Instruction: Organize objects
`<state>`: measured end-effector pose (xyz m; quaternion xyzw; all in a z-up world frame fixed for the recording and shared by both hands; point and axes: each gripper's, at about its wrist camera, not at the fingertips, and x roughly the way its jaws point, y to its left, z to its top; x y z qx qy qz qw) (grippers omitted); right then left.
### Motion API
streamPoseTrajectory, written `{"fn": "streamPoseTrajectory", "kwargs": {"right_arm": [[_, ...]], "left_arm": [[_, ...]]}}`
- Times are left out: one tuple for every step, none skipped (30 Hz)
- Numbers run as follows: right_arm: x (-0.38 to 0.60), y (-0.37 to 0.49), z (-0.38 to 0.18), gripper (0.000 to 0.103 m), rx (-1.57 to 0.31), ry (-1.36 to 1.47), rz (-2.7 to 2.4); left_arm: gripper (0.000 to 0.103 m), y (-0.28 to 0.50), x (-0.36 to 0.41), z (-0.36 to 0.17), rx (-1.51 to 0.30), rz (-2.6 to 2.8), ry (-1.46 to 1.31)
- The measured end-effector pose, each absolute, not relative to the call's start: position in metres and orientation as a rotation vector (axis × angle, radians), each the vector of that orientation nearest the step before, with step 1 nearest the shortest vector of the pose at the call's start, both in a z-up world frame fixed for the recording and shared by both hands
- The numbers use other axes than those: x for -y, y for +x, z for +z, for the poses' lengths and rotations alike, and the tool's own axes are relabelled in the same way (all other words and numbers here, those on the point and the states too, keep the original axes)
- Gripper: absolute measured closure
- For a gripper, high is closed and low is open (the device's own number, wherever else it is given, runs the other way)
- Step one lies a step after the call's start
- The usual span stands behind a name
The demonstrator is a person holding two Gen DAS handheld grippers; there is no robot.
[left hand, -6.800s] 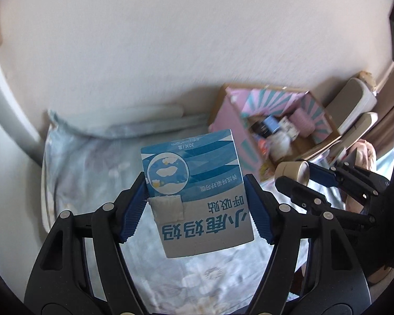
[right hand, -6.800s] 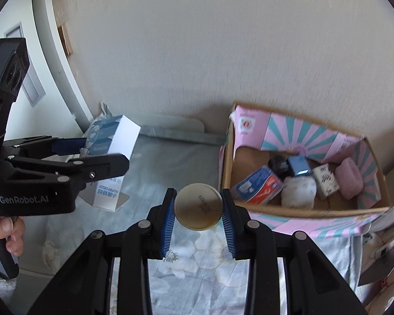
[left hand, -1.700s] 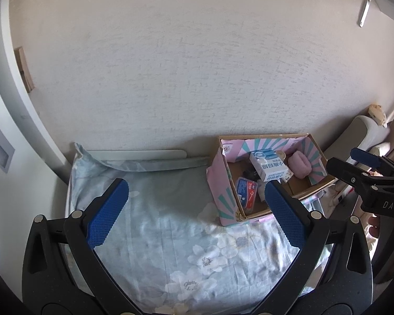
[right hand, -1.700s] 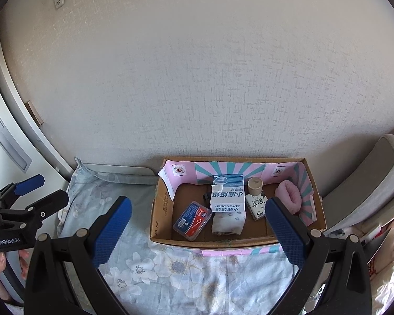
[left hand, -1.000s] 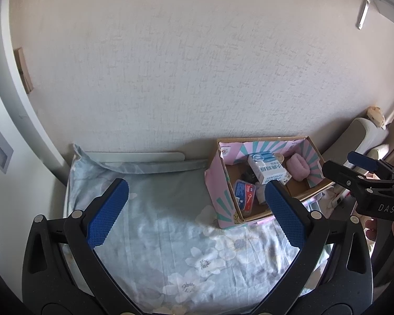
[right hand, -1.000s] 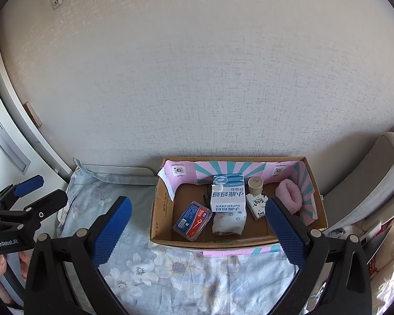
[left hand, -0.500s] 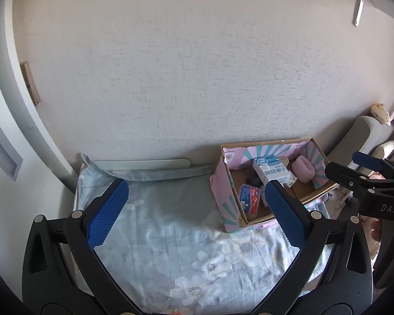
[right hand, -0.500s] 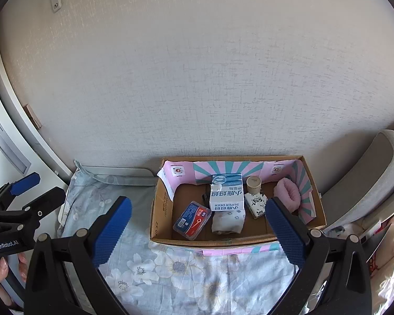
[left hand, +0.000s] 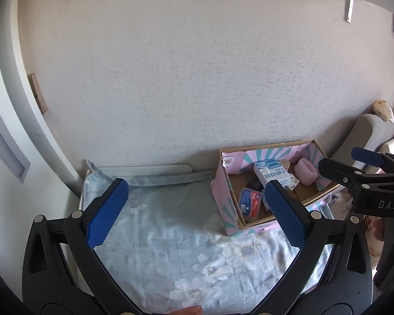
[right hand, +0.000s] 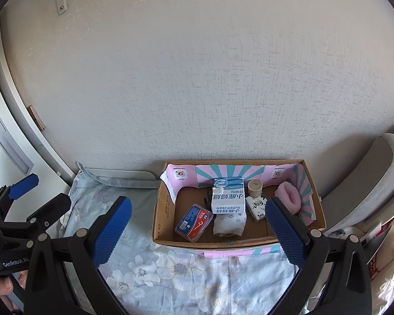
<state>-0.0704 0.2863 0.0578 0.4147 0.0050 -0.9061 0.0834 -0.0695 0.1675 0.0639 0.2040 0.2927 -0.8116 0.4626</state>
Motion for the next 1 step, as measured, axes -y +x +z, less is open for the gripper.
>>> {"fn": "streamPoseTrajectory", "kwargs": {"right_arm": [[-0.2860,-0.0696,0.0572,0.002,-0.018,1.240,-2.702]], "left_arm": [[0.000,-0.0689,-0.1677,0.0632,-0.720,-1.993,0.499]]}}
